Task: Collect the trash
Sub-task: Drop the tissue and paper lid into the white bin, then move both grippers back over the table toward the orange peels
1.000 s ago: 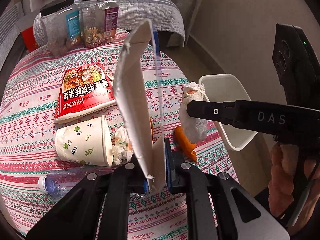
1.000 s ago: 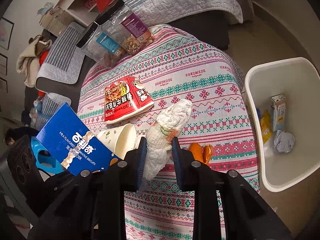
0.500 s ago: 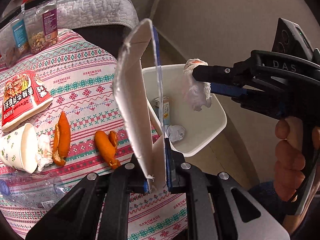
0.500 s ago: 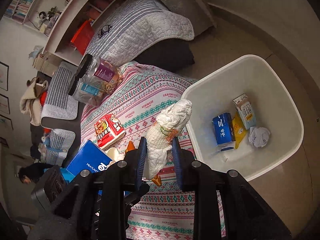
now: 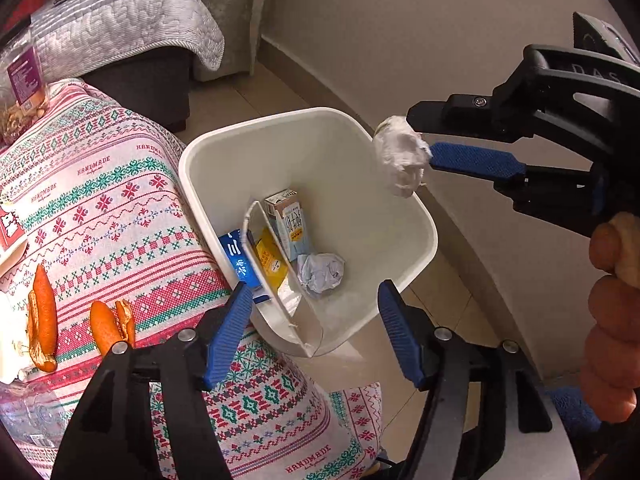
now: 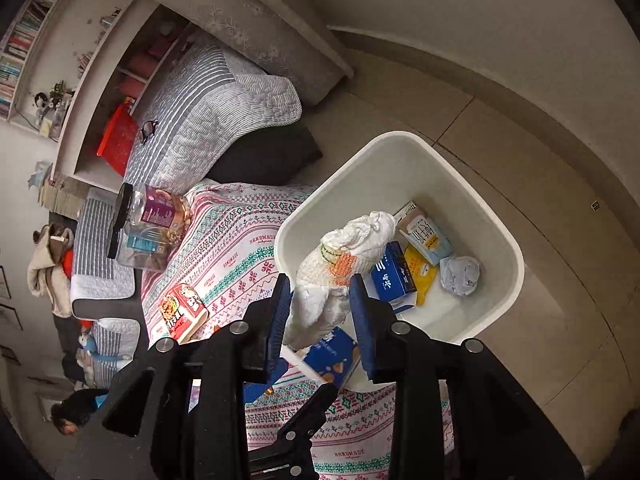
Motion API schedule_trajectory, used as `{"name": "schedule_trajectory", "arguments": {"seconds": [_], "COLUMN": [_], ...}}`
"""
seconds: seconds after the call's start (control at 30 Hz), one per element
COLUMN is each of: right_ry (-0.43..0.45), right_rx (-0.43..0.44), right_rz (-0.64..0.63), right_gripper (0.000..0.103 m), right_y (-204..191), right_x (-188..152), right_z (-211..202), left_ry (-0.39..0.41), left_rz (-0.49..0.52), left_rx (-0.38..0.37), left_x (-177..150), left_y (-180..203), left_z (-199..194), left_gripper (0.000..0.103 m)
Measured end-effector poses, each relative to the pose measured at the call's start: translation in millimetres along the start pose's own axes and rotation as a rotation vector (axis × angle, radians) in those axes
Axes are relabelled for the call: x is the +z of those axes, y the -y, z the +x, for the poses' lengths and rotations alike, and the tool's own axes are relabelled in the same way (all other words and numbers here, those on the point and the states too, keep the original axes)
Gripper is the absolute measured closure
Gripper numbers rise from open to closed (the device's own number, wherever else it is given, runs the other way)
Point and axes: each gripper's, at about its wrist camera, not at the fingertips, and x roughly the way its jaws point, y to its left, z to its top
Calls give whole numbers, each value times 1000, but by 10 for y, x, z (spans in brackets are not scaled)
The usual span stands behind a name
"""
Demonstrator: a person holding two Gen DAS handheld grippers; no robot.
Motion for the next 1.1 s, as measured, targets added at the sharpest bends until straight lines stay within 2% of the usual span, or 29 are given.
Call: {"name": "schedule_trajectory", "arguments": {"seconds": [0.13,0.37,0.5,0.7,0.8,0.9,1.0,1.1], "right_ry": [10,-4,-15,-28,-43,-60,-88,-137], "right_rx": [2,18,17,-15,-41,-71,-99,-113], "right_rz": [20,-9,-41,-105,-156,-214,-280,-356], "right_gripper": [68,62,59,53,49,45,42,39], "right_y": [37,-114,-245,-454,-612,-790,-982,-1176], "right_x": [19,-39,-83,-181,-252,-359,-506,-673], "right_z": [-10,65,130,227,320,427,554,714], "left_ry": [0,36,53,78,68,56,31,38], "left_rz": [-38,-105,-175,-326,-395,-458,-440,-418], "left_rx": [-3,68,139,289,330,313,322,317], "left_x": [-4,-33,-115,-382,-609,-764,-791,-770], "left_y": [-167,-562,-950,-1809,-2156,-2384,-2417,-2396], "left_z": [-124,-590,-969,-1588,-1712,-1720,-1610,-1561], "left_gripper": [39,39,39,35,34,34,34,24]}}
